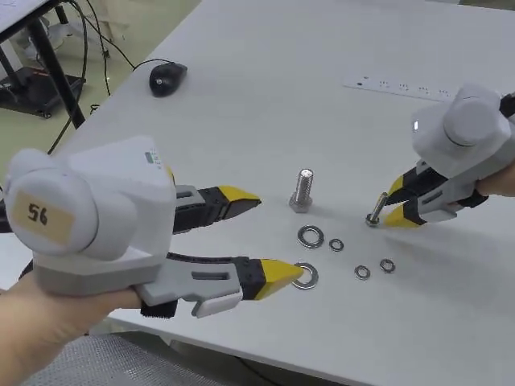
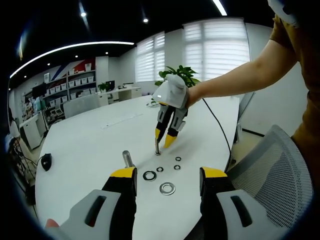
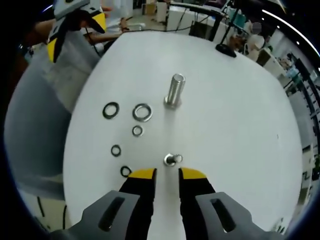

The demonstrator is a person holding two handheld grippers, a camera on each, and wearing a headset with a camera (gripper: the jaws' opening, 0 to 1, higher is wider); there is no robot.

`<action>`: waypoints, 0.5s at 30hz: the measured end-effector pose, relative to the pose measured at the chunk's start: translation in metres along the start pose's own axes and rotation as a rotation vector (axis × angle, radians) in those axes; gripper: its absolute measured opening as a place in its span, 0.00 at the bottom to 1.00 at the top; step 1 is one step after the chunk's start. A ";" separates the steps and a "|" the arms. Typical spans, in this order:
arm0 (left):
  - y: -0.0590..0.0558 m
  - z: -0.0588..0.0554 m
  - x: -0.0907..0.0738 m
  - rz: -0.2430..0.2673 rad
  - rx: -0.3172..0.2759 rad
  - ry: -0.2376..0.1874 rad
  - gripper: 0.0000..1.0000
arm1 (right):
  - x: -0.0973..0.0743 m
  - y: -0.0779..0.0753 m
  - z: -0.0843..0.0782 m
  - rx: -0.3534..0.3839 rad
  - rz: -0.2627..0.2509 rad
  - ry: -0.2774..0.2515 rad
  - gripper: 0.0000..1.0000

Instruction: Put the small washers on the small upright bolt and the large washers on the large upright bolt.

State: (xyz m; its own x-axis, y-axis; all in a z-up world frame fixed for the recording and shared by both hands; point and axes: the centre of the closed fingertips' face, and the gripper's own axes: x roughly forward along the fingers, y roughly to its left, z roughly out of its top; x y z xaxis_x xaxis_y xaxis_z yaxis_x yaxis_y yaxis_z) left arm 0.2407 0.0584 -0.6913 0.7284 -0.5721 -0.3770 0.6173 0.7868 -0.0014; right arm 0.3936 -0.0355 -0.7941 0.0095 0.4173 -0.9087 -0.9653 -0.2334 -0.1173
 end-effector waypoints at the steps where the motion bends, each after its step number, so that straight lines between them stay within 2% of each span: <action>1: -0.001 0.001 0.000 -0.001 0.001 -0.002 0.49 | -0.002 0.003 0.000 -0.001 -0.001 -0.001 0.18; 7: -0.009 0.004 -0.001 -0.003 0.007 -0.013 0.49 | -0.008 0.026 -0.002 0.001 0.019 0.001 0.18; 15: -0.015 0.005 -0.006 0.001 0.016 -0.015 0.49 | 0.001 0.056 -0.007 0.004 0.068 0.016 0.18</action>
State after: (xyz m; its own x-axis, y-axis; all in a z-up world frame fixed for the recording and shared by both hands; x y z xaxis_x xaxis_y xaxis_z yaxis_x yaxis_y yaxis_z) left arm 0.2291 0.0490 -0.6844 0.7332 -0.5750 -0.3630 0.6214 0.7834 0.0142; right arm 0.3414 -0.0538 -0.8046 -0.0517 0.3869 -0.9207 -0.9650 -0.2568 -0.0537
